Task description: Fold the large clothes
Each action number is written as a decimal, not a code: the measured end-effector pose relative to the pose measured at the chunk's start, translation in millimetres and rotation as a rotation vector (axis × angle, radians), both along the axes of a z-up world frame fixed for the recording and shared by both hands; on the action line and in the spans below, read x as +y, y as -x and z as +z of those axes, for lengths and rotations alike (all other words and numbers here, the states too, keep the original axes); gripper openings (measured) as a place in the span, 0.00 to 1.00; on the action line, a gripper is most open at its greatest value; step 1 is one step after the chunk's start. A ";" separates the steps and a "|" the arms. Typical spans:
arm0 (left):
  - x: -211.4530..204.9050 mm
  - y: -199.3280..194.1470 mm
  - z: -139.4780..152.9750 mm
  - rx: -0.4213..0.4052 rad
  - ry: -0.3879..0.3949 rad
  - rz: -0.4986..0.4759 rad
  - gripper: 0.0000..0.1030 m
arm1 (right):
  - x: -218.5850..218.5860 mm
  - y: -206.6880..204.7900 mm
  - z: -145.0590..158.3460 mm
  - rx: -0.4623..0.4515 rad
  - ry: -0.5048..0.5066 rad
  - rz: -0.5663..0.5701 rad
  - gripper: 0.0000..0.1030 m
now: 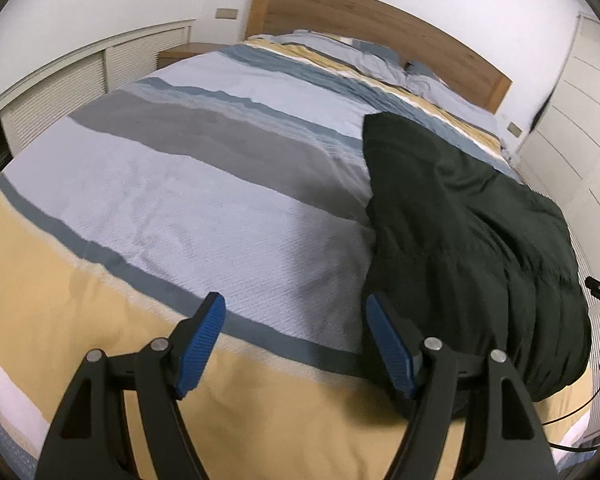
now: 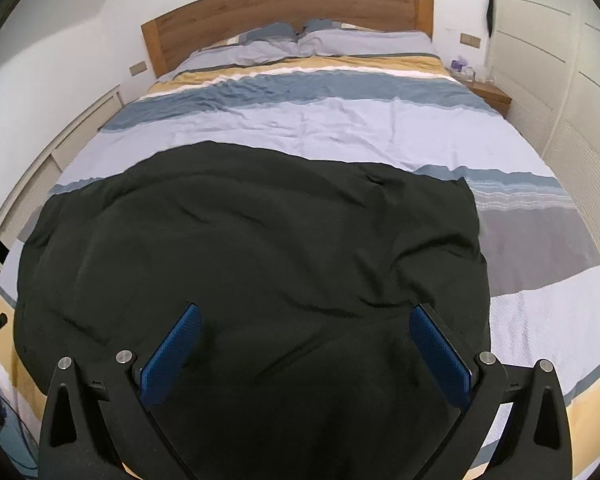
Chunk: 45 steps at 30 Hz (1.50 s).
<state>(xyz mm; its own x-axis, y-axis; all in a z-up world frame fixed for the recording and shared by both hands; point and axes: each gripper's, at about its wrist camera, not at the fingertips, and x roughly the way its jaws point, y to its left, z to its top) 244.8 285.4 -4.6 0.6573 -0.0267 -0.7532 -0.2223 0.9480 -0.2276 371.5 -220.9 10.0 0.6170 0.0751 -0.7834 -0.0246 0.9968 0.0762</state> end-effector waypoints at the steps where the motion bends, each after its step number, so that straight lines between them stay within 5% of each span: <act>1: -2.6 -3.4 0.4 -0.008 0.004 -0.010 0.70 | -1.7 4.1 -1.4 -0.009 0.009 -0.005 0.99; 22: -82.7 -41.0 23.2 -0.271 -0.133 -0.162 0.79 | -5.0 59.6 25.6 -0.454 0.027 0.095 0.99; 29: -114.3 8.8 58.5 -0.353 -0.194 -0.151 0.79 | 8.2 89.9 45.3 -0.481 0.031 0.159 0.99; 37: -157.9 77.1 68.7 -0.324 -0.320 -0.074 0.79 | 26.7 162.0 61.1 -0.436 0.044 0.115 0.99; 45: -194.2 139.3 68.8 -0.302 -0.288 -0.130 0.79 | 54.4 228.3 53.7 -0.392 0.063 0.098 0.99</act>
